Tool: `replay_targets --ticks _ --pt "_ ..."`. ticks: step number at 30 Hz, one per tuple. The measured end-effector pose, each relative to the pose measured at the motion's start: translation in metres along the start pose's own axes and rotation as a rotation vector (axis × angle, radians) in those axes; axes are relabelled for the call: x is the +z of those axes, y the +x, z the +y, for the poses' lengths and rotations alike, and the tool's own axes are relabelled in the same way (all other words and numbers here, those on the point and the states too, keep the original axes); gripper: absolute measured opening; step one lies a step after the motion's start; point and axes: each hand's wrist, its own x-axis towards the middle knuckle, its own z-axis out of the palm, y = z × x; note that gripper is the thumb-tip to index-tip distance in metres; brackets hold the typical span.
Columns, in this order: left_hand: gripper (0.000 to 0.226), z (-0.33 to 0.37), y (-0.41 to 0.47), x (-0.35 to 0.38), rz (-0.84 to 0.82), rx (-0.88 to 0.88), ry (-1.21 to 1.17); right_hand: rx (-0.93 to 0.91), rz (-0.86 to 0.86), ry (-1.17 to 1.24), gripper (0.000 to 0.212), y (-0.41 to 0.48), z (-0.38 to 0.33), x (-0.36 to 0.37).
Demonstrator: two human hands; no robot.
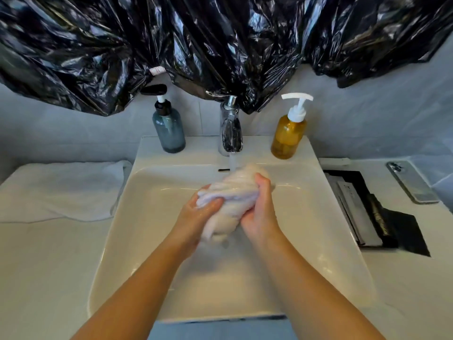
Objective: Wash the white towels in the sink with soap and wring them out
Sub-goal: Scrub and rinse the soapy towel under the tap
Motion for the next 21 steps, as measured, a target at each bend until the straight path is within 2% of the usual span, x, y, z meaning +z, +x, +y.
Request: replay_targets --ticks 2,4,7,11,14,16,19,21 --pt "0.041 0.010 -0.005 -0.001 -0.066 -0.174 -0.107 -0.038 0.024 -0.032 0.051 -0.005 0.002 0.004" --pt "0.050 0.017 -0.008 -0.003 -0.107 -0.259 -0.159 -0.040 0.055 -0.029 0.050 -0.009 0.005 0.005" --pt "0.077 0.014 -0.018 -0.009 -0.151 -0.167 -0.143 -0.024 0.107 0.039 0.043 -0.009 0.010 0.004" --pt "0.103 0.010 -0.029 -0.011 -0.213 0.095 0.162 0.002 0.176 0.105 0.032 -0.005 0.002 0.004" --pt "0.104 0.009 -0.018 -0.006 -0.083 0.224 0.312 0.069 0.236 0.040 0.034 -0.001 0.004 0.006" --pt "0.103 0.009 -0.011 -0.001 0.012 0.227 0.277 0.121 0.205 0.037 0.041 0.000 0.008 0.004" --pt "0.112 0.003 -0.002 -0.001 0.061 0.238 0.122 0.146 0.181 0.024 0.033 -0.008 0.012 0.000" --pt "0.100 0.000 0.001 -0.002 0.058 0.223 0.015 0.123 0.124 0.002 0.036 -0.009 0.014 -0.005"
